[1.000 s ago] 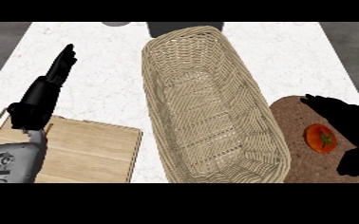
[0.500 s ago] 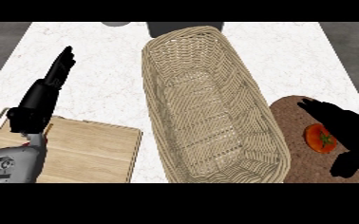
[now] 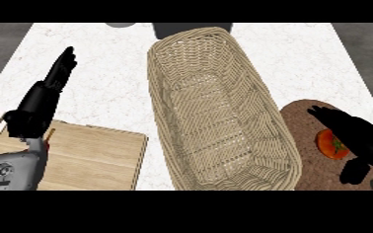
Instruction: Pick the tomato from the placemat and place it in the basket
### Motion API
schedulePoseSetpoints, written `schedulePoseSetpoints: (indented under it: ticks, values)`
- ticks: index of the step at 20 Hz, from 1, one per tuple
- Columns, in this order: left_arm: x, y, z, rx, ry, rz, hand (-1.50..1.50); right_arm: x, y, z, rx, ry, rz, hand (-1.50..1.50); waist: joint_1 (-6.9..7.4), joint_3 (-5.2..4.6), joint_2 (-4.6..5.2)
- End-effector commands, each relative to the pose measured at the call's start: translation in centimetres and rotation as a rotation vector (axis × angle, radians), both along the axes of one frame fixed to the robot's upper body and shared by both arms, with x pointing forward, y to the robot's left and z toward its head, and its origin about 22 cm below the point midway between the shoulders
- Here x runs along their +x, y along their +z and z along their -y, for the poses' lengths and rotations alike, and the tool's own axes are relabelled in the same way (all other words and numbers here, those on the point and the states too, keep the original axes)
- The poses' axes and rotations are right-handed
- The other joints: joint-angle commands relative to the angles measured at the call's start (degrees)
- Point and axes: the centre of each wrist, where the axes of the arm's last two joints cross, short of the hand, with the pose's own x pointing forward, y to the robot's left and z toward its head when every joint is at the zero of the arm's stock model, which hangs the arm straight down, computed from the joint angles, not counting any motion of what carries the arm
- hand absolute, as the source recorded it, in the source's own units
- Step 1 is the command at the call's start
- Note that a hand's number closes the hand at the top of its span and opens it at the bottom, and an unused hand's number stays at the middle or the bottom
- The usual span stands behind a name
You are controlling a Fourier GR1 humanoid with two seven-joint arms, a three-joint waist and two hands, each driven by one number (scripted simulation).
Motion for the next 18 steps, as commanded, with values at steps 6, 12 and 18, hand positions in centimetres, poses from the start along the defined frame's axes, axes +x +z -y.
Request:
schedulePoseSetpoints:
  ticks: [6, 12, 18]
  values:
    - [-1.5, -0.5, -0.7, 0.009, 0.001, -0.003, 0.00, 1.1, -0.8, 1.4, -0.014, -0.003, -0.011, -1.50, 0.08, -0.01, -0.02]
    - [-0.2, -1.0, -0.6, -0.011, 0.001, 0.002, 0.00, 0.9, -4.2, 1.4, 0.059, -0.037, -0.030, 1.50, 0.05, -0.01, 0.02]
    - [-1.0, -1.4, 0.2, -0.006, -0.012, -0.024, 0.00, 0.1, -4.4, 3.0, -0.027, 0.047, 0.001, 1.50, -0.04, -0.01, -0.01]
